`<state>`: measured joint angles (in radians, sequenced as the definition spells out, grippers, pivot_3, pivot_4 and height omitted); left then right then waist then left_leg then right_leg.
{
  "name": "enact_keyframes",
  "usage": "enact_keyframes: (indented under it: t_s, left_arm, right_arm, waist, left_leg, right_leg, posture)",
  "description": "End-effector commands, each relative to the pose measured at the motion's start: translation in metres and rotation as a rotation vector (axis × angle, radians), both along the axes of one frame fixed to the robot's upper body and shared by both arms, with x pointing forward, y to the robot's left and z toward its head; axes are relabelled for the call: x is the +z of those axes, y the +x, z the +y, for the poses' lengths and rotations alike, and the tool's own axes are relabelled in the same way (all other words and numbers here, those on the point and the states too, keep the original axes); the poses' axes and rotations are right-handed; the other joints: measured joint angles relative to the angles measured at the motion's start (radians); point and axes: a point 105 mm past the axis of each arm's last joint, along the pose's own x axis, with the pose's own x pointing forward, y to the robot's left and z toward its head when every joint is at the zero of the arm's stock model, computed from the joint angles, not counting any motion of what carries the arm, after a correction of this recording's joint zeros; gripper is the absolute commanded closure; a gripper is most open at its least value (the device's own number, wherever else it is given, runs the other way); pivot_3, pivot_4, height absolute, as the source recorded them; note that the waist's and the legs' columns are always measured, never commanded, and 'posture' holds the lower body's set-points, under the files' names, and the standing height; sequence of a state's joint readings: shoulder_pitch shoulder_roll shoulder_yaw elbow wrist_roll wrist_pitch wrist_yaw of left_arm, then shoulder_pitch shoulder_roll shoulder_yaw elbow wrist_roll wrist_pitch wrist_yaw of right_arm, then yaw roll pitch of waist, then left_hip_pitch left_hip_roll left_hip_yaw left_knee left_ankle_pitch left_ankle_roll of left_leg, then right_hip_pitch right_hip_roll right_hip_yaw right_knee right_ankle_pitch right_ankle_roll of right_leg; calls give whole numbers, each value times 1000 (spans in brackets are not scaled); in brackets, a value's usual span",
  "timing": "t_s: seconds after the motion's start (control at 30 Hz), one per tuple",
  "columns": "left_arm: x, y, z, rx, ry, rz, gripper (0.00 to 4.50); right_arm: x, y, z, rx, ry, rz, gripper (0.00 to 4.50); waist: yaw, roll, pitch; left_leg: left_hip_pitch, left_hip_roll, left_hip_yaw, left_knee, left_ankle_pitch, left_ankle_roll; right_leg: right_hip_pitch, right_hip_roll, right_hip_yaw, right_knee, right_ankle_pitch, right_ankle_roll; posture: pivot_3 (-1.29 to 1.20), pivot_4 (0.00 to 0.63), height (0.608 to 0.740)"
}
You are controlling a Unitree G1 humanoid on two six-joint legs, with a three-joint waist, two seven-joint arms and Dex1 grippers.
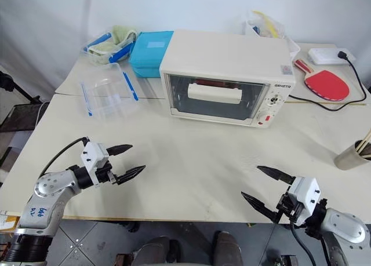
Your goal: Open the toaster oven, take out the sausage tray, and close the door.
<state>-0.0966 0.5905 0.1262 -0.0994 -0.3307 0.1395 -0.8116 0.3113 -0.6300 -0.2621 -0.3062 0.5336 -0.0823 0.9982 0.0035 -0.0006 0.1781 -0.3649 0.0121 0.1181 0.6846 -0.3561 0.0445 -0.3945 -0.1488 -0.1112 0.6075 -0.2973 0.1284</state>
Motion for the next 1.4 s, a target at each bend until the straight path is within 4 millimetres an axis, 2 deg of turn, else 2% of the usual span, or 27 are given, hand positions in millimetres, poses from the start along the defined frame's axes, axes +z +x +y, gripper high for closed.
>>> enact_keyframes:
  t_s: [0.03,0.07,0.2,0.27,0.37,0.5,0.63,0.7,0.77,0.83,1.03,1.23,1.37,1.4]
  left_arm:
    - [13,0,-6,-21,-43,-46,30]
    - [14,0,-6,-21,-48,-47,30]
    - [47,-6,-4,-74,-240,-93,30]
    - [54,-7,0,-80,-263,-96,30]
    - [63,-13,7,-108,-260,-90,30]
    - [66,-21,5,-145,-274,-63,30]
    - [58,-49,-7,-270,-223,59,30]
    - [63,-50,-8,-251,-258,58,30]
    - [59,-52,-6,-226,-266,73,30]
    - [55,-54,-6,-214,-260,79,30]
    - [52,-52,-2,-173,-290,81,30]
    - [51,-45,5,-148,-322,95,30]
    - [60,-30,8,-131,-354,66,30]
    - [64,-24,9,-123,-367,50,207]
  right_arm:
    - [19,9,14,27,64,-33,0]
    - [21,11,15,27,74,-33,0]
    - [54,41,26,46,185,-56,0]
    - [61,49,28,57,197,-53,0]
    - [73,73,34,84,191,-59,0]
    - [82,93,36,72,224,-61,0]
    - [89,108,37,89,204,-85,0]
    - [93,112,37,87,205,-98,0]
    - [96,117,38,87,212,-111,0]
    - [98,119,40,94,215,-123,0]
    - [114,110,51,154,243,-229,0]
    - [95,87,55,255,85,-245,0]
    - [90,80,54,270,32,-269,0]
    - [86,78,53,276,6,-272,0]
  waist:
    - [-2,0,0]
    - [-2,0,0]
    - [-11,0,0]
    - [-7,0,0]
    - [-6,0,0]
    - [-3,0,0]
    - [-9,-1,1]
    - [-7,-1,1]
    - [-6,-1,1]
    - [-7,-1,1]
    - [-8,-1,1]
    - [-7,0,1]
    - [-7,0,1]
    - [-6,0,1]
  left_leg:
    - [0,0,0,0,0,0]
    - [0,0,0,0,0,0]
    - [0,1,0,0,0,0]
    - [-1,1,0,2,0,0]
    - [-2,2,-2,2,0,-1]
    - [-3,0,-3,2,0,0]
    - [-4,0,-3,2,0,0]
    - [-4,0,-3,2,0,0]
    - [-4,0,-3,3,0,0]
    - [-4,0,-3,4,1,0]
    - [-4,0,-3,4,0,0]
    - [-5,1,-4,3,0,-1]
    - [-5,1,-3,4,0,-1]
    - [-5,1,-3,4,0,-1]
  right_leg:
    - [0,0,0,0,0,0]
    - [0,0,0,0,0,0]
    - [0,0,0,1,0,0]
    - [-1,0,0,2,0,0]
    - [-1,1,-2,2,-1,-1]
    - [-1,1,-4,2,-1,-1]
    - [-1,1,-5,1,-1,-1]
    - [-1,1,-5,1,-1,-1]
    - [-1,1,-5,1,-1,-1]
    - [-1,1,-4,2,-1,-1]
    - [-1,1,-5,2,-1,-1]
    - [-1,1,-5,2,-1,-1]
    - [-1,1,-5,2,-1,-1]
    - [-1,1,-5,2,-1,-1]
  posture:
    - [0,150,740]
    - [0,150,740]
    - [0,150,740]
    - [0,150,740]
    - [0,150,740]
    - [0,150,740]
    - [0,150,740]
    - [0,150,740]
    - [0,150,740]
    - [0,150,740]
    - [0,150,740]
    - [0,150,740]
    - [0,150,740]
    - [0,150,740]
